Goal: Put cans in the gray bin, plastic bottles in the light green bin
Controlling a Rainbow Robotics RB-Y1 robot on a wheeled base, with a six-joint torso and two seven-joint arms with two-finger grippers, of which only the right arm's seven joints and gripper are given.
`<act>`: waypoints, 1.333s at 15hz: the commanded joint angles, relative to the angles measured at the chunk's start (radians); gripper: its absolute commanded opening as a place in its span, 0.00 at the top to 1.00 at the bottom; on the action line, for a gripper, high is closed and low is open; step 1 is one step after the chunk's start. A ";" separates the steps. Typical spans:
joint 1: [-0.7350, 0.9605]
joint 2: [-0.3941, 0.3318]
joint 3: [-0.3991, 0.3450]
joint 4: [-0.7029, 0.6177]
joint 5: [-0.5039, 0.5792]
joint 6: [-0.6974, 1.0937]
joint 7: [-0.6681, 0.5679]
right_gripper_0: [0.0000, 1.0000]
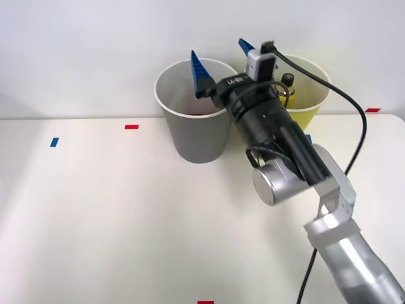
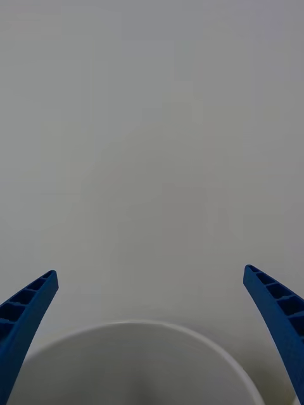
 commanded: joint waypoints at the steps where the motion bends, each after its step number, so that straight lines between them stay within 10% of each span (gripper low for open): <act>1: 0.219 -0.099 0.000 -0.216 0.010 -0.029 0.009 0.00; 9: 0.670 -0.234 -0.061 -0.391 0.000 -0.253 0.000 0.00; 20: 1.077 -0.189 -0.093 -0.390 0.004 -0.412 0.004 0.00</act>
